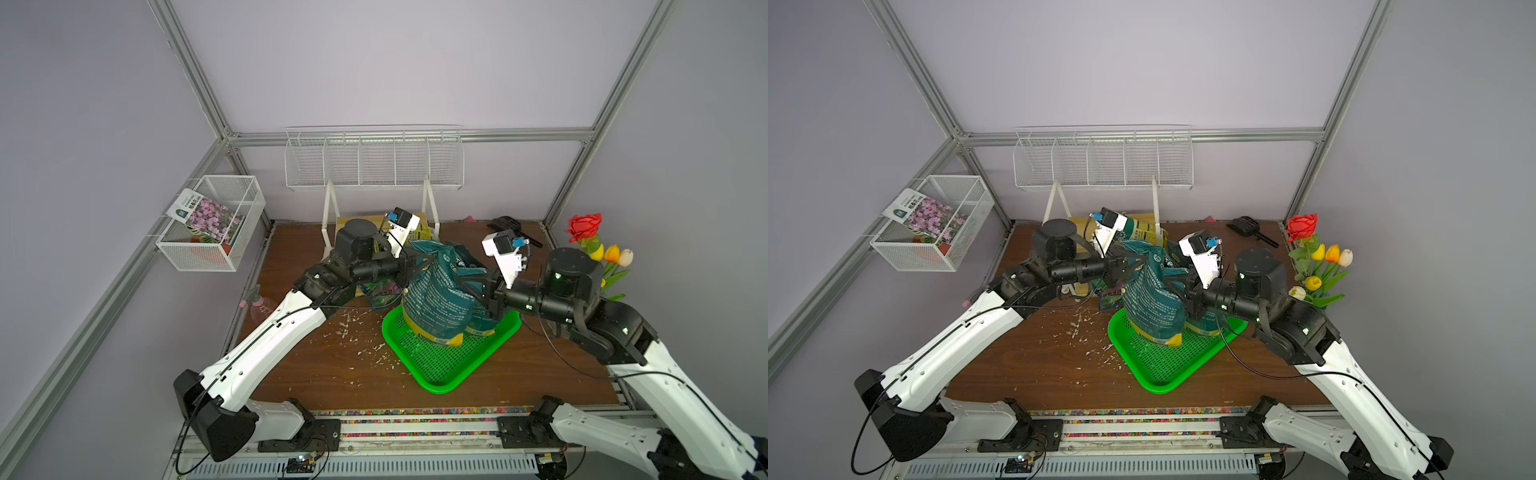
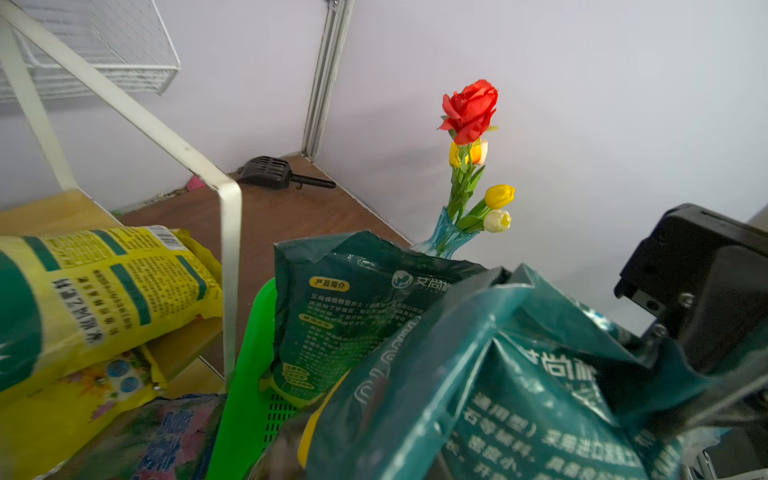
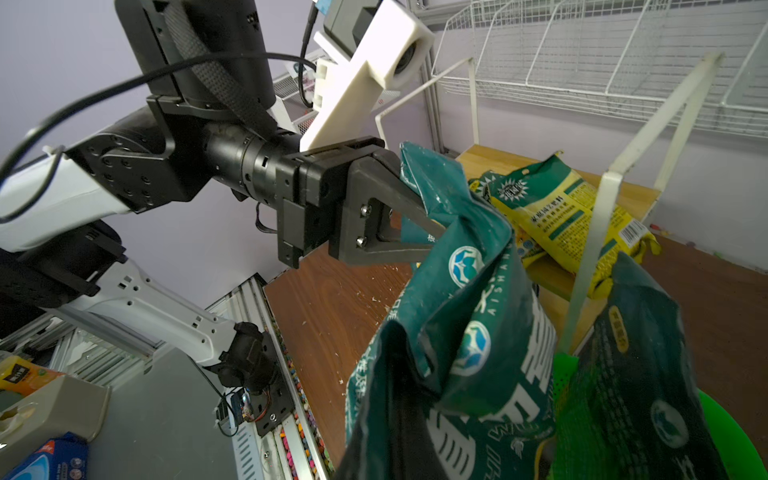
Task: Take down the fertilizer bag from the shelf
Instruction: Place the fertilizer bag in the storage box.
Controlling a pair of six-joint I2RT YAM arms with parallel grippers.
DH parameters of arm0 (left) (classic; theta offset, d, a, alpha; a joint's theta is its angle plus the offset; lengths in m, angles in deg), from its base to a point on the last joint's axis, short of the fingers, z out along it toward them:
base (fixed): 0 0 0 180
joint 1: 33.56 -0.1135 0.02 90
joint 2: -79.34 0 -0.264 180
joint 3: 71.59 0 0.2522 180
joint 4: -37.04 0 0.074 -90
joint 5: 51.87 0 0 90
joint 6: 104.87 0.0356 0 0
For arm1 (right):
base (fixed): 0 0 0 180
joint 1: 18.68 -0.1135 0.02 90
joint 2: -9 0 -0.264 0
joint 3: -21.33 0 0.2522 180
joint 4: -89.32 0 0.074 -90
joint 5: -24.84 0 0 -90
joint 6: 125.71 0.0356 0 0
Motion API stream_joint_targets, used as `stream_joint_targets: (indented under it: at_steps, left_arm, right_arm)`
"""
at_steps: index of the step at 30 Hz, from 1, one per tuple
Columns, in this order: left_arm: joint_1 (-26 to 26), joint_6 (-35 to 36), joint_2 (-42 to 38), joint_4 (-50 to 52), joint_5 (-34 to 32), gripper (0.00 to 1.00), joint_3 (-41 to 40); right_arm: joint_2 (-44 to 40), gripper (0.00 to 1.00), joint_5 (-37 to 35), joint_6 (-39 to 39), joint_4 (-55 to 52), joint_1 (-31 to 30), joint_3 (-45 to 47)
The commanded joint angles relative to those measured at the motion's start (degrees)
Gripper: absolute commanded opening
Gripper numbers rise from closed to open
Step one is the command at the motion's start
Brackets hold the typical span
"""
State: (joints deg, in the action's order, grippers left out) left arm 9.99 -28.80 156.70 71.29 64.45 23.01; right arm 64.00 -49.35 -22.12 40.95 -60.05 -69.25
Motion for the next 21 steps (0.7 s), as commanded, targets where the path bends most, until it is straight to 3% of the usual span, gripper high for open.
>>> stream_joint_targets:
  at_steps: [1,21]
  left_arm:
    - [1.39,-0.6,1.8,-9.69,-0.95,0.0,0.98]
    - [3.26,1.21,12.23,-15.28,-1.76,0.0,-2.57]
  right_arm:
    - [-2.55,0.0,1.66,-1.83,4.41,-1.65,0.55]
    - [-5.24,0.0,-15.59,-8.58,5.1,-1.62,12.51]
